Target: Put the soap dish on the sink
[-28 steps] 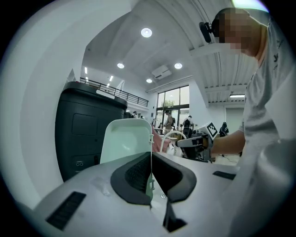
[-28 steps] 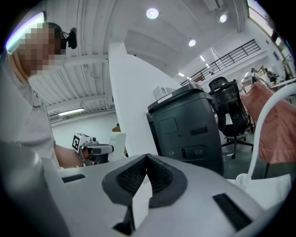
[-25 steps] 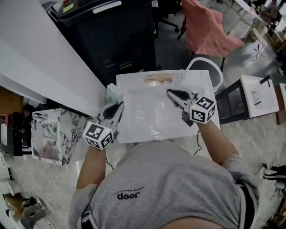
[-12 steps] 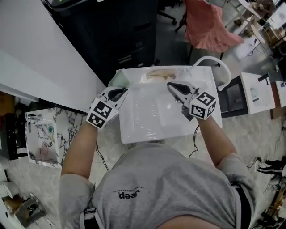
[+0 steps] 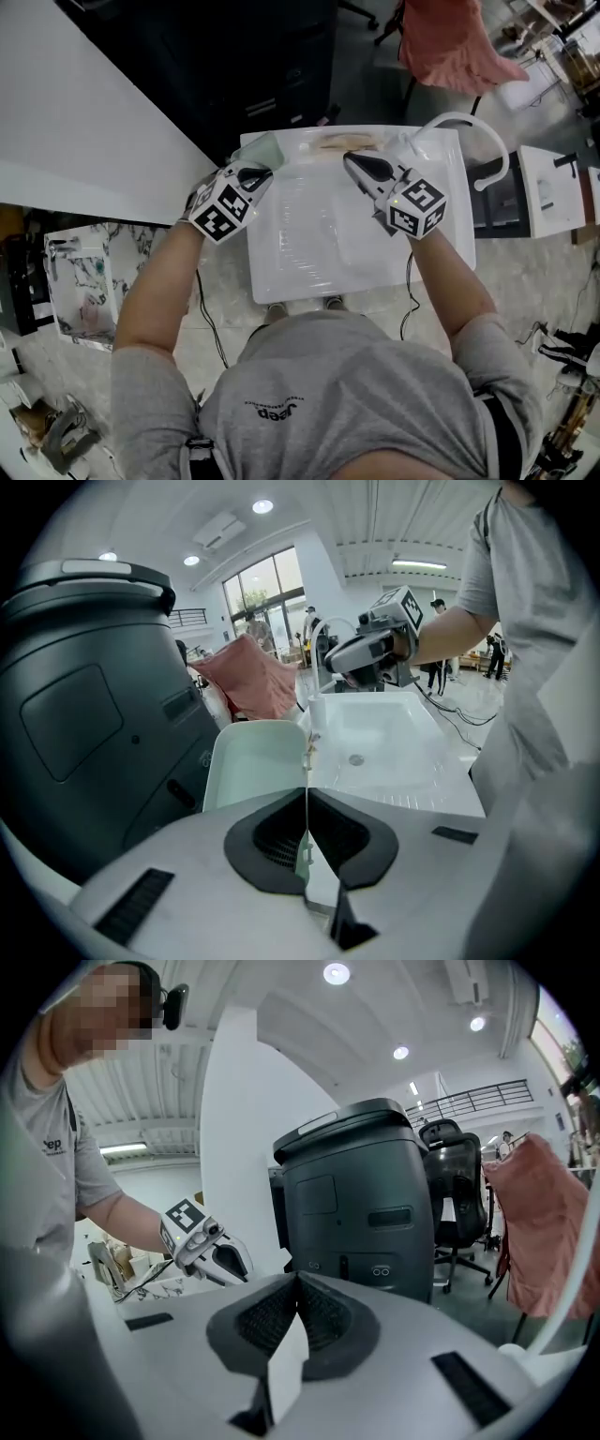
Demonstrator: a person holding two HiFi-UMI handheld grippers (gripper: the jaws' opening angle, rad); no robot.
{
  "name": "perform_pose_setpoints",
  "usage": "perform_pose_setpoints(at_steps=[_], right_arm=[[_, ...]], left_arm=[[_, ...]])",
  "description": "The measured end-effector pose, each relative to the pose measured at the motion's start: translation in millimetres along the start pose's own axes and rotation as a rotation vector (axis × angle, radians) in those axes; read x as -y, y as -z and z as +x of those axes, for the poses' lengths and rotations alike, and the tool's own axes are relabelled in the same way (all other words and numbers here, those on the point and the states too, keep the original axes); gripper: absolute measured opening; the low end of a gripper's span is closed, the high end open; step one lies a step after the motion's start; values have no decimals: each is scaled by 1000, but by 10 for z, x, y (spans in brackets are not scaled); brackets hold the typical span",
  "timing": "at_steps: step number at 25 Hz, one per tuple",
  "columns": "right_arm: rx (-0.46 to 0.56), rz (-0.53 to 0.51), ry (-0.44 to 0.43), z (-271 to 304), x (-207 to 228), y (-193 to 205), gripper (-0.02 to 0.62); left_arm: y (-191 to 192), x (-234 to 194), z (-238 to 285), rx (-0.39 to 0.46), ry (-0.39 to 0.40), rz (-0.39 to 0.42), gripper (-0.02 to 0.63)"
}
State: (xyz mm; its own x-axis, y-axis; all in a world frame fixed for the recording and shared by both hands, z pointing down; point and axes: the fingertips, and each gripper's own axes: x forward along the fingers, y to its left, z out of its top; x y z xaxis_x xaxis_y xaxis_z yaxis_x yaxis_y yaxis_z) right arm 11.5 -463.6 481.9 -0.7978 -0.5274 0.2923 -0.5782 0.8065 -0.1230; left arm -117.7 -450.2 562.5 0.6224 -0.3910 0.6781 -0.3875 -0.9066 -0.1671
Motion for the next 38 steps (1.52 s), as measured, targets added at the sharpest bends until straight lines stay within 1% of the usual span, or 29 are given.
perform_pose_setpoints(at_steps=[4,9,15,24,33,38], right_arm=[[-2,2,4,161,129,110,54],[-13,23,-1,292,254,277,54],[-20,49,-8,416,387,423,54],[-27,85,-20,543,500,581,54],[-42,113,-23,582,567,696,54],[-45,122,-23,556,575,714,54]], left_arm=[[146,-23,307,-61,45,31,17],[354,-57,670,-153,91,108,17],[566,-105,1075,-242,139,173,17],[780,-172,1481,-352,192,219,17],[926,-134,1612,-395,251,227,17],[910,-97,1647,-396,268,230,18]])
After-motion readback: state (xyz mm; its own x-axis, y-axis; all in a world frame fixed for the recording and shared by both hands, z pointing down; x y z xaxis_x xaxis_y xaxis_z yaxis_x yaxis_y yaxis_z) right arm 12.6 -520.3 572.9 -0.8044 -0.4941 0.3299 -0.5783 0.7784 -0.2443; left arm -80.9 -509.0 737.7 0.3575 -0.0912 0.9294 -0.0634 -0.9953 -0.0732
